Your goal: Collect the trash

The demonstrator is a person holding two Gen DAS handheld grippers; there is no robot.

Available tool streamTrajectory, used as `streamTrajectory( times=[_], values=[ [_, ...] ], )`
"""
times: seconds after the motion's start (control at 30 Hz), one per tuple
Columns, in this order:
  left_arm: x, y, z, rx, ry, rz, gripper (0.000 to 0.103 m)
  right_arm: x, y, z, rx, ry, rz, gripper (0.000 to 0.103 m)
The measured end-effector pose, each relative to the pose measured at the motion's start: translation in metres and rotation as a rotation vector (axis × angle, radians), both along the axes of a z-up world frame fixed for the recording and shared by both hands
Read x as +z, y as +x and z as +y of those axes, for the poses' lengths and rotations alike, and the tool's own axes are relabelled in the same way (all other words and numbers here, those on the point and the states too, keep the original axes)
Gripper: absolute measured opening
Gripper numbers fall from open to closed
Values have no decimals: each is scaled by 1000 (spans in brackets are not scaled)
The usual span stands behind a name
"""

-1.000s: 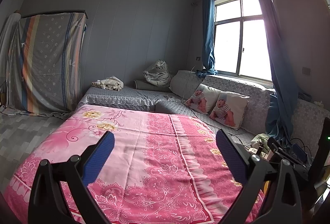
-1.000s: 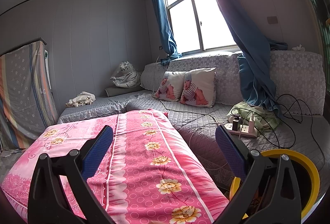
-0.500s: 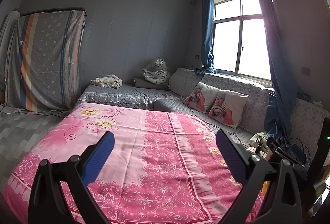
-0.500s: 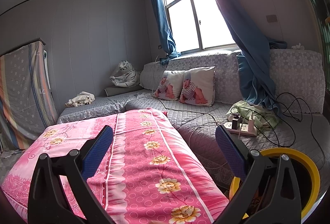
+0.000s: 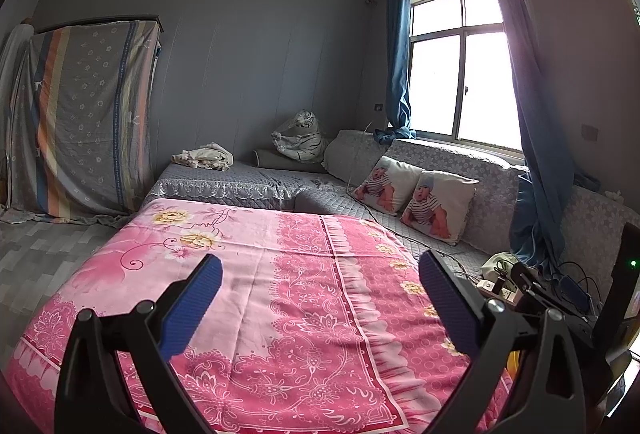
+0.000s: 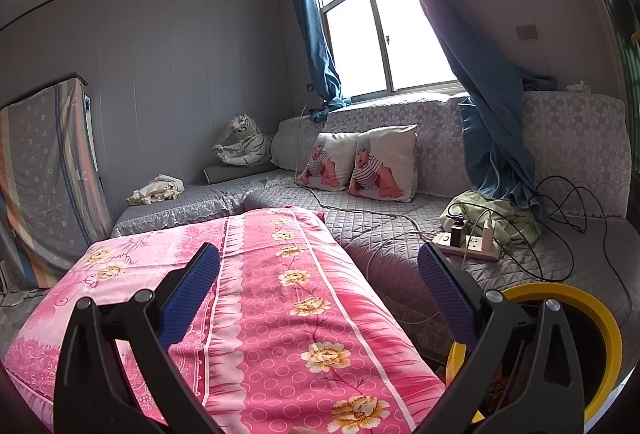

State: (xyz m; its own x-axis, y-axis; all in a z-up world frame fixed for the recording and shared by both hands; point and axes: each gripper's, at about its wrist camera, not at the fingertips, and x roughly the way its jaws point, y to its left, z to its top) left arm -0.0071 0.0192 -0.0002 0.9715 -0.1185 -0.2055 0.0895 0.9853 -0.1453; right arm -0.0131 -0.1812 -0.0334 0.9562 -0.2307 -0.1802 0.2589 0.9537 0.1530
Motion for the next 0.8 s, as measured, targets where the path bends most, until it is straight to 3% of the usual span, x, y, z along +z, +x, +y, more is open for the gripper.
streamTrajectory(
  times=[0.8],
  values=[
    [-6, 2, 0, 3, -2, 8, 95, -2, 2, -1, 11, 5, 17, 95]
  ],
)
